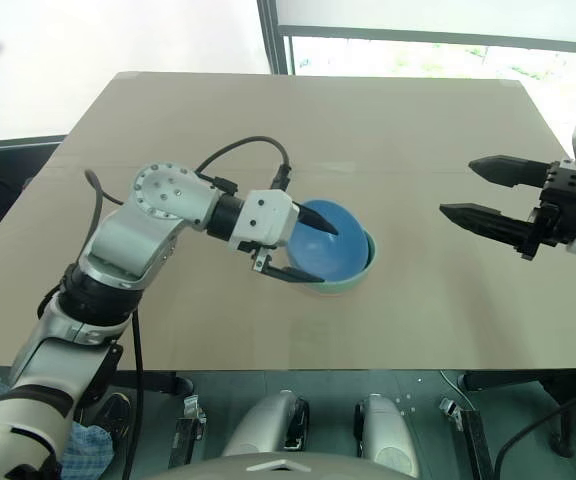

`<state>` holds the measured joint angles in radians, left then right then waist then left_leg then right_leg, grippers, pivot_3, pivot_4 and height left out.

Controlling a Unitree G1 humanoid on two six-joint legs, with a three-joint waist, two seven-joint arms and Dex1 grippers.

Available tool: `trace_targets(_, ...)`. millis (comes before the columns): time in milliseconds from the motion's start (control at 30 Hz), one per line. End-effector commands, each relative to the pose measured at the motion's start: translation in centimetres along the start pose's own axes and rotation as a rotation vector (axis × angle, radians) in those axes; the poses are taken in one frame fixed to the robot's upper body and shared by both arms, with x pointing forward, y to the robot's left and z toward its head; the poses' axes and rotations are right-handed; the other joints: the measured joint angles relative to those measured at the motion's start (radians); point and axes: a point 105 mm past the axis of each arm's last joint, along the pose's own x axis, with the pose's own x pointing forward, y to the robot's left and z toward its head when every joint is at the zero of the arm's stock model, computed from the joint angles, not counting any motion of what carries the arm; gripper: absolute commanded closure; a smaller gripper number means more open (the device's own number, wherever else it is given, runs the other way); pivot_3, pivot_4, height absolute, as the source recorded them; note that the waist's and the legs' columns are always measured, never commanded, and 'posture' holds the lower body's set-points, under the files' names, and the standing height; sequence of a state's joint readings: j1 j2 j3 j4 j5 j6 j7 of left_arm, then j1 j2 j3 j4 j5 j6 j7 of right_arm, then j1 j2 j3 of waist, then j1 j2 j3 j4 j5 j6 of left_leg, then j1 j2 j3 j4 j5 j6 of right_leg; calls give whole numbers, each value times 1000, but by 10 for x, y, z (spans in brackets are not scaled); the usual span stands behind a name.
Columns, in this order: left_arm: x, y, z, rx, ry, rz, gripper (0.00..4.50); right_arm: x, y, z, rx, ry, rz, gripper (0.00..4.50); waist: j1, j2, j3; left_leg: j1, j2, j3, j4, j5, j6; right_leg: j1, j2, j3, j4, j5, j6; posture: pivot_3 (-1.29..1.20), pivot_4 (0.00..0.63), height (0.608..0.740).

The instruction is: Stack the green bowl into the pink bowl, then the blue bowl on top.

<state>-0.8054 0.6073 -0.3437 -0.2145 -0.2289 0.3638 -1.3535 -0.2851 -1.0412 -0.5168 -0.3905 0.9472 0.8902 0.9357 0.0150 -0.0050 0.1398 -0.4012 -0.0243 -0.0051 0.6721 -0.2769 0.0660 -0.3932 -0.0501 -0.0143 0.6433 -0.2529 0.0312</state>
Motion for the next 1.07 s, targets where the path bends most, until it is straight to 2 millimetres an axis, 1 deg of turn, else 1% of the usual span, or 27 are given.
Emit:
trace_targets(33,-12,3,12,-27,-85,55,627,-2,1,9,-43,-16,3,0,0,0,0,0,0,0,0,0,0,0,0,0,0,0,0,0,150,740)
trace_targets(133,-22,4,11,-127,-141,126,627,-3,1,5,-34,-6,-3,0,-1,0,0,0,0,0,0,0,0,0,0,0,1,0,0,0,150,740)
trace_targets(167,-27,6,7,-142,-142,172,627,-4,0,3,-29,-4,-8,0,-1,0,0,0,0,0,0,0,0,0,0,0,1,0,0,0,150,740)
trace_targets(233,-37,3,-5,-206,-123,235,627,-6,-1,-1,-14,-3,-21,0,-1,0,0,1,0,0,0,0,0,1,1,0,1,0,0,0,150,740)
trace_targets(367,-55,-10,-22,-325,-101,310,627,-14,-11,-14,-10,-12,-76,0,-1,0,0,1,1,0,0,0,0,1,1,0,1,0,0,0,150,740)
trace_targets(433,-64,-19,-39,-371,-27,345,627,-18,-12,-24,5,18,-77,0,2,0,0,2,0,0,0,0,0,2,0,0,1,0,0,0,150,740)
trace_targets(500,-74,-31,-57,-368,55,375,627,-20,-14,-31,9,28,-82,0,0,0,0,2,0,0,0,0,0,2,0,0,1,0,0,0,150,740)
trace_targets(567,-83,-38,-66,-415,76,421,627,-22,-16,-36,17,30,-84,0,0,0,0,2,0,0,0,0,0,1,0,0,1,0,0,0,150,740)
trace_targets(633,-90,-40,-71,-450,82,475,627,-24,-17,-42,27,34,-82,0,0,0,0,3,1,0,0,0,0,2,0,1,1,0,0,0,150,740)
trace_targets(733,-98,-50,-75,-480,101,516,627,-26,-16,-50,42,52,-67,0,1,0,0,3,1,0,0,0,0,2,-1,0,0,0,0,0,150,740)
trace_targets(867,-103,-55,-72,-491,97,545,627,-27,-16,-56,56,67,-50,0,2,0,0,3,1,0,-1,0,0,2,-2,0,0,0,0,0,150,740)
trace_targets(1067,-103,-56,-67,-470,73,538,627,-28,-21,-59,64,71,-52,0,1,0,0,3,1,0,-1,0,0,2,-2,1,0,0,0,0,150,740)
